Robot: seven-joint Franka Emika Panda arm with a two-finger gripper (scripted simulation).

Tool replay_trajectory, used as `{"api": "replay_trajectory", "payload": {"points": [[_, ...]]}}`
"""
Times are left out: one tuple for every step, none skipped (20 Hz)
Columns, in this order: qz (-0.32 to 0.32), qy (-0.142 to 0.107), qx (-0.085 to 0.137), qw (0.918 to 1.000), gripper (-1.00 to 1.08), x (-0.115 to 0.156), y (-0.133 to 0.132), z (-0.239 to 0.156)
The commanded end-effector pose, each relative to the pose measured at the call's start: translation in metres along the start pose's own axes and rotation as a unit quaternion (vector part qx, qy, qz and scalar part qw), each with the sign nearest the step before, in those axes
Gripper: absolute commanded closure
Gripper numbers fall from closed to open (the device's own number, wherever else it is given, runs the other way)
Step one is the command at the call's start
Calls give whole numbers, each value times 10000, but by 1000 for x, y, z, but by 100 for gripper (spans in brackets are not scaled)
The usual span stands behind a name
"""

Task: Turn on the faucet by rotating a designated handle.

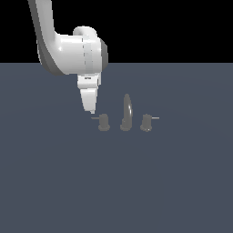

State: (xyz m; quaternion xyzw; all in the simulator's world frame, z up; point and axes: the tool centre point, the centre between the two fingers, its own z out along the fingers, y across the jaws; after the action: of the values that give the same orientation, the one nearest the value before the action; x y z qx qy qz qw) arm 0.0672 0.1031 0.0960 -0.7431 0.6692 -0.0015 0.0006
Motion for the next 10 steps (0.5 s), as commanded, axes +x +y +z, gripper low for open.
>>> {"api": "replay_trajectory", "payload": {"points": [[213,6,-2,9998,108,6,-10,11],[283,6,-4,9996,108,8,-13,15],[346,6,-6,9994,108,10,-15,18],[402,5,-8,9992,108,12,-18,21],[453,4,-9,9990,108,13,-20,23],[497,3,-10,9988,108,15,-22,26],[535,2,-12,9986,108,16,-24,28],[567,1,-13,9984,108,17,-25,29],[593,0,-13,9982,108,18,-26,30],[613,-1,-14,9981,108,19,-27,31]]}}
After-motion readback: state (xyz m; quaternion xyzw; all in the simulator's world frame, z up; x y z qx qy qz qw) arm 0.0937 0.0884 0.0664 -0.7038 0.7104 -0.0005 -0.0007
